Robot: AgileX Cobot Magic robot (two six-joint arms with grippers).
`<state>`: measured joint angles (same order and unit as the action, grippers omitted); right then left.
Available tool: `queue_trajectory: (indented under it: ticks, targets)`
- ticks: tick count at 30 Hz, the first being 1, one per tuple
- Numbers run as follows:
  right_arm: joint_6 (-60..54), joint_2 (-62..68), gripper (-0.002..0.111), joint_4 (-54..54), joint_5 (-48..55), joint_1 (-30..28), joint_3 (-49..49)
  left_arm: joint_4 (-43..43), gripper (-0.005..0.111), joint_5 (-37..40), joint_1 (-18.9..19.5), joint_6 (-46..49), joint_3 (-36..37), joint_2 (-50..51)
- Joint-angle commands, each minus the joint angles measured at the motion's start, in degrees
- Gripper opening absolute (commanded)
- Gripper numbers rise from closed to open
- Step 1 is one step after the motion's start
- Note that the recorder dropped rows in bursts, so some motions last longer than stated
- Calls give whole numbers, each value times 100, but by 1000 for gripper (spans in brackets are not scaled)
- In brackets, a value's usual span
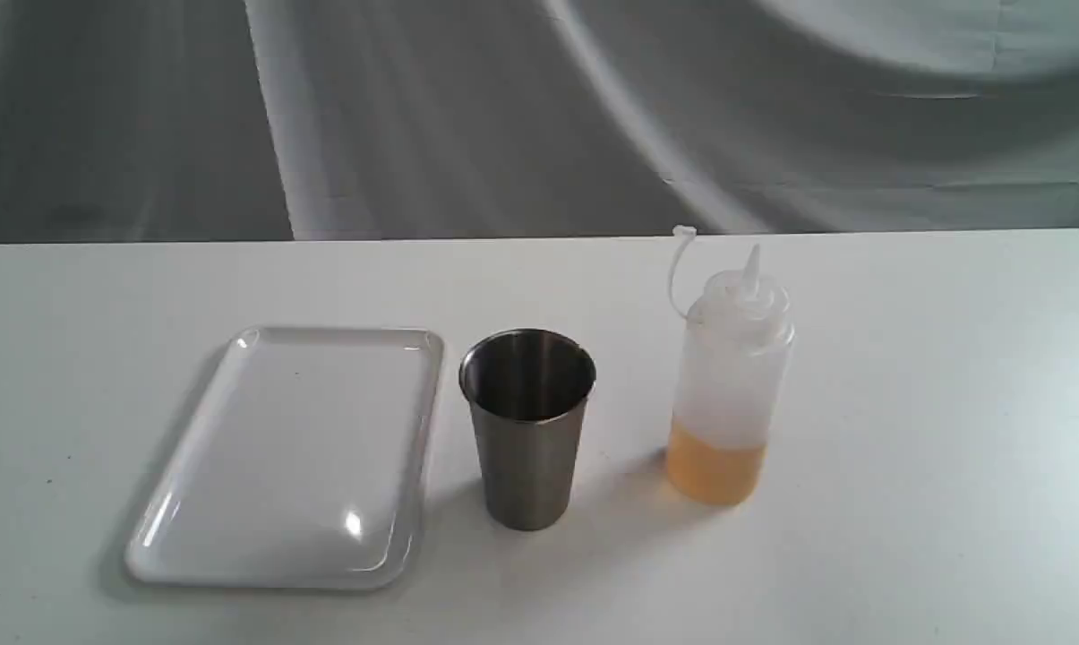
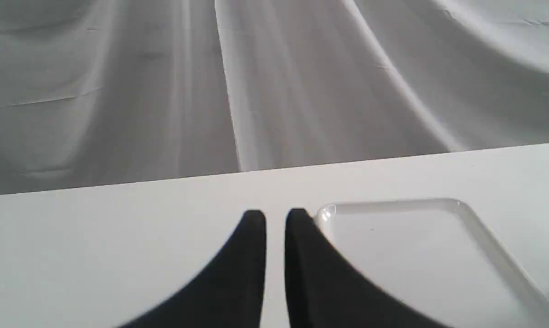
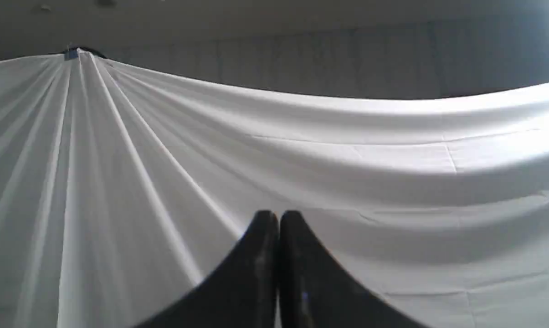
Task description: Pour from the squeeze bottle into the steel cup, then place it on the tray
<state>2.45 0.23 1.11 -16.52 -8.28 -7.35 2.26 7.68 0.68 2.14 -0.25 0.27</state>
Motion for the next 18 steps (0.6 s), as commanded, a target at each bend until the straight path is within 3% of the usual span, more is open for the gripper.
queue_trajectory:
  ticks: [1,6,13,18]
  targets:
    - [84,-23,0,-111,-40,-28,-283,4,8,-9,-28,-18,25,-26]
    - [226,200,0,-111,128,-28,-860,4,8,-9,-28,-7,25,-26]
    - [549,998,0,-29,1913,-28,-2129,4,8,-9,-28,-7,25,-26]
    - [504,1654,0,191,2640,-28,-2830,4,8,-9,-28,-27,25,-26]
